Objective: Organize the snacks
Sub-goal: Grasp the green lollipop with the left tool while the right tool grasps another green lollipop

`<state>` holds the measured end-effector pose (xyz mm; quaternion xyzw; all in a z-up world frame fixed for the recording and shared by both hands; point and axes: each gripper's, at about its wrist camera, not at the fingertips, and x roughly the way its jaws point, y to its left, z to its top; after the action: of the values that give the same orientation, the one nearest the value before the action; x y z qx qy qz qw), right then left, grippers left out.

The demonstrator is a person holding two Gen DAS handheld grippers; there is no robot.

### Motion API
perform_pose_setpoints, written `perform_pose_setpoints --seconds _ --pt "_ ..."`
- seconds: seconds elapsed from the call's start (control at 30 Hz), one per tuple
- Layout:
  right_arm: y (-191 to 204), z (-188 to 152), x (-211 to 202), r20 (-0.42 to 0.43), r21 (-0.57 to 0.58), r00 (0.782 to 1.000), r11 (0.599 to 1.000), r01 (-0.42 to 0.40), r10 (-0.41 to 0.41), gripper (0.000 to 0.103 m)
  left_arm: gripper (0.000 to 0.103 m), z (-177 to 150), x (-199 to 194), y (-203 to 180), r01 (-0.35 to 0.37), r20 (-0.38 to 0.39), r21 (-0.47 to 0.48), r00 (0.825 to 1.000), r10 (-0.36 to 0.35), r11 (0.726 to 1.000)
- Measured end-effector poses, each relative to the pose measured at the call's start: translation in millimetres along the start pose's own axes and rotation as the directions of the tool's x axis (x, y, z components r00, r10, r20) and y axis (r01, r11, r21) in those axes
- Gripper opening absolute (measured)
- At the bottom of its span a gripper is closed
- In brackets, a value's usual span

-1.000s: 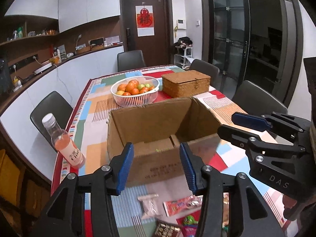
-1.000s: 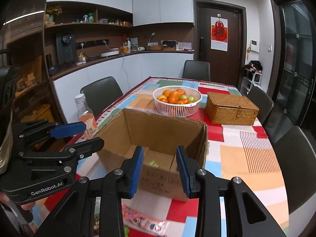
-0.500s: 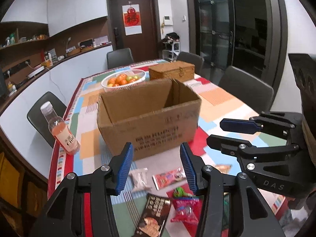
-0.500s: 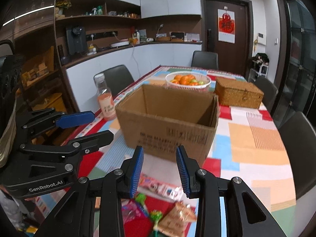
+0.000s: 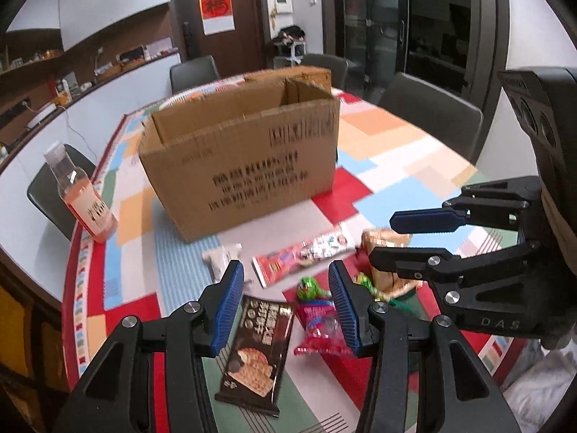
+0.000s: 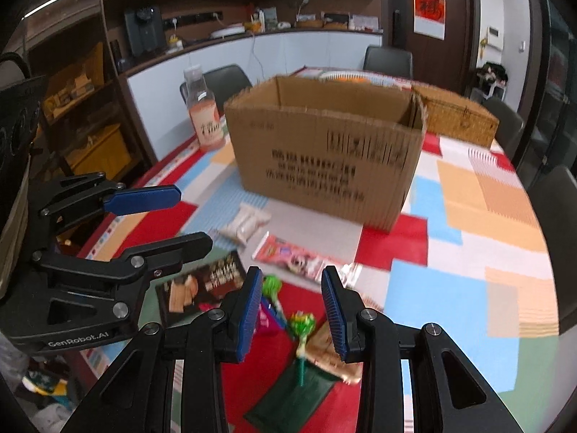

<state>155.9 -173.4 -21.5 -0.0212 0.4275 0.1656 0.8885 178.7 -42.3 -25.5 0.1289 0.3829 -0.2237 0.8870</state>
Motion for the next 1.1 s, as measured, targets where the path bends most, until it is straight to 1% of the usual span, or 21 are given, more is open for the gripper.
perform_pose_setpoints --seconds 0.17,0.37,0.6,0.7,0.8,0.87,0.93,1.1 --pt "0.9 -13.4 19.6 -0.069 -0.006 0.998 1.0 0.002 -0.002 0.035 0.048 -13.0 18.1 1.3 0.027 -0.054 0.003 0.998 -0.027 1.0" --pt "-2.8 -22.6 39.0 -0.135 0.01 0.991 1.0 -0.011 0.012 0.035 0.048 -19.4 42.8 0.0 0.07 -0.102 0.021 0.992 -0.068 0.997" --pt "-6.8 -25.0 52.7 -0.164 0.023 0.986 0.999 -0.026 0.029 0.035 0.047 -16.1 67.0 -0.2 0.118 -0.128 0.023 0.985 -0.114 0.993" --pt "-10.0 -26.1 60.0 -0.178 0.03 0.983 0.999 -0.029 0.034 0.034 0.044 -15.0 76.7 0.1 0.125 -0.145 0.016 0.982 -0.121 0.992" --pt "-12.7 -27.7 66.2 -0.194 0.037 0.98 0.999 -0.032 0.039 0.031 0.042 -14.8 85.7 0.0 0.139 -0.163 0.003 0.977 -0.137 0.99" --pt "-15.5 -28.4 69.1 -0.201 0.045 0.979 0.998 -0.032 0.04 0.031 0.041 -14.9 90.2 -0.4 0.142 -0.172 -0.003 0.975 -0.14 0.99" --pt "-17.3 -28.3 71.3 -0.204 0.053 0.978 0.998 -0.036 0.046 0.031 0.038 -14.3 96.2 -0.2 0.151 -0.182 -0.012 0.972 -0.151 0.988" --pt "-18.5 -28.2 77.8 -0.212 0.055 0.976 0.998 -0.04 0.051 0.031 0.035 -14.4 107.1 1.0 0.16 -0.203 -0.037 0.965 -0.164 0.986"
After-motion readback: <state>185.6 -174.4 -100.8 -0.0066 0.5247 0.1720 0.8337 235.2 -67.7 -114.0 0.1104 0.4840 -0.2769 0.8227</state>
